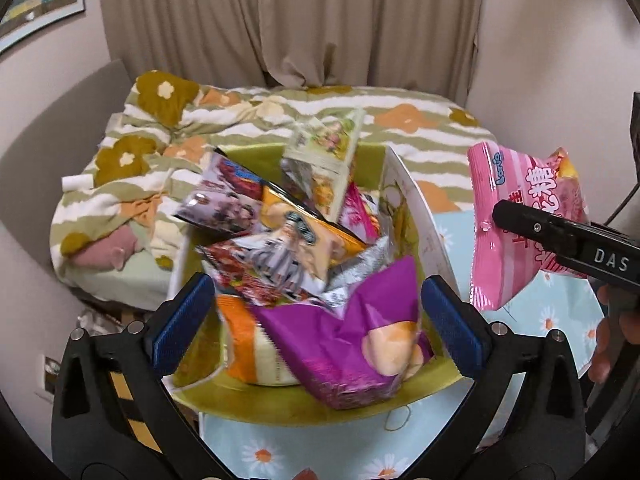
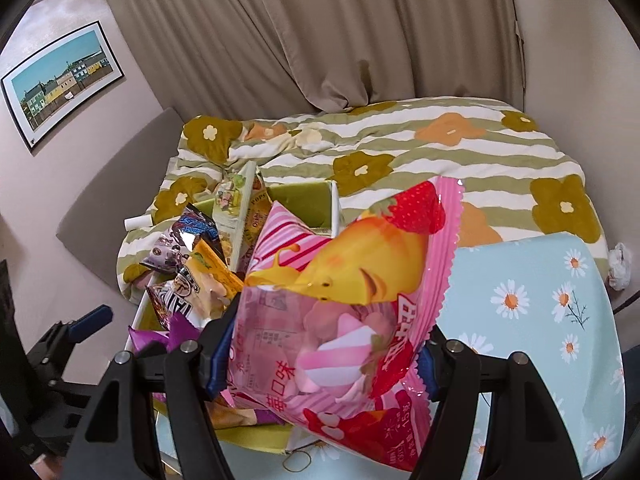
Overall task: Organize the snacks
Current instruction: 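Drop the purple bag into the box while the right tool drops the pink strawberry bag in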
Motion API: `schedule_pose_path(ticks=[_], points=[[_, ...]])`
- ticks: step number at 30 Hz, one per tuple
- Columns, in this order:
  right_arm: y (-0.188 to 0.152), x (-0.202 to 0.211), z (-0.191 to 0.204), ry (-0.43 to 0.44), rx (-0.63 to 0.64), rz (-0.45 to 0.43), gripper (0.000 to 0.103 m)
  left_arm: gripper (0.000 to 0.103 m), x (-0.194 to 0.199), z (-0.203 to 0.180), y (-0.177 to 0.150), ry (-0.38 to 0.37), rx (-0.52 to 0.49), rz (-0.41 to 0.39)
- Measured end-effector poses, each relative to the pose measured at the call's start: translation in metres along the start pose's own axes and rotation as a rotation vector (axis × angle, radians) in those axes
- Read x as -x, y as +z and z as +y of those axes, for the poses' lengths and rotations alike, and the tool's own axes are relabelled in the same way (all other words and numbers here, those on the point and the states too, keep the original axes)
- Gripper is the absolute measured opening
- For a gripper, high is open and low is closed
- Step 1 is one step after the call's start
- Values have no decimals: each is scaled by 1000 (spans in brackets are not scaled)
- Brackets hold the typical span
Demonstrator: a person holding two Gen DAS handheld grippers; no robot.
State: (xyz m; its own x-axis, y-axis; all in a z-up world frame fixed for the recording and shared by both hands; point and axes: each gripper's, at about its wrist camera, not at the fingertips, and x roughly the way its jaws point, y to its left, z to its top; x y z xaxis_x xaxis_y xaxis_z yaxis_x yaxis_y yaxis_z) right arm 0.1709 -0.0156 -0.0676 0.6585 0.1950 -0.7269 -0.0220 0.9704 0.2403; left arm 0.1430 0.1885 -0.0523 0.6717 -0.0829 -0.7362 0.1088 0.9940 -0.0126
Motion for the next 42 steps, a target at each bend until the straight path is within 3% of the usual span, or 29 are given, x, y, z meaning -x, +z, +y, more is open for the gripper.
schedule_pose_path(ticks=[9,17,19,20,21,25,32,42], points=[[39,-6,41,62,91,-24,67,103,23,31,10,45,43,-53],[55,-58,60,97,88,16,69,103,15,48,9,62,38,-49],[52,-67,60,113,70,34,81,103,11,49,6,58,29,-37],[50,-68,59,112,59,39,98,103,8,49,5,58,21,-31],[48,-67,58,102,53,35,103,103,6,49,4,62,13,-25],[37,-60,52,55,53,39,103,103,0,45,-1,68,10,-6],[31,-36,45,47,70,31,103,103,11,32,-5,86,9,-12],[10,69,28,-8,100,-68,103,103,74,-13,1,60,-12,-98]])
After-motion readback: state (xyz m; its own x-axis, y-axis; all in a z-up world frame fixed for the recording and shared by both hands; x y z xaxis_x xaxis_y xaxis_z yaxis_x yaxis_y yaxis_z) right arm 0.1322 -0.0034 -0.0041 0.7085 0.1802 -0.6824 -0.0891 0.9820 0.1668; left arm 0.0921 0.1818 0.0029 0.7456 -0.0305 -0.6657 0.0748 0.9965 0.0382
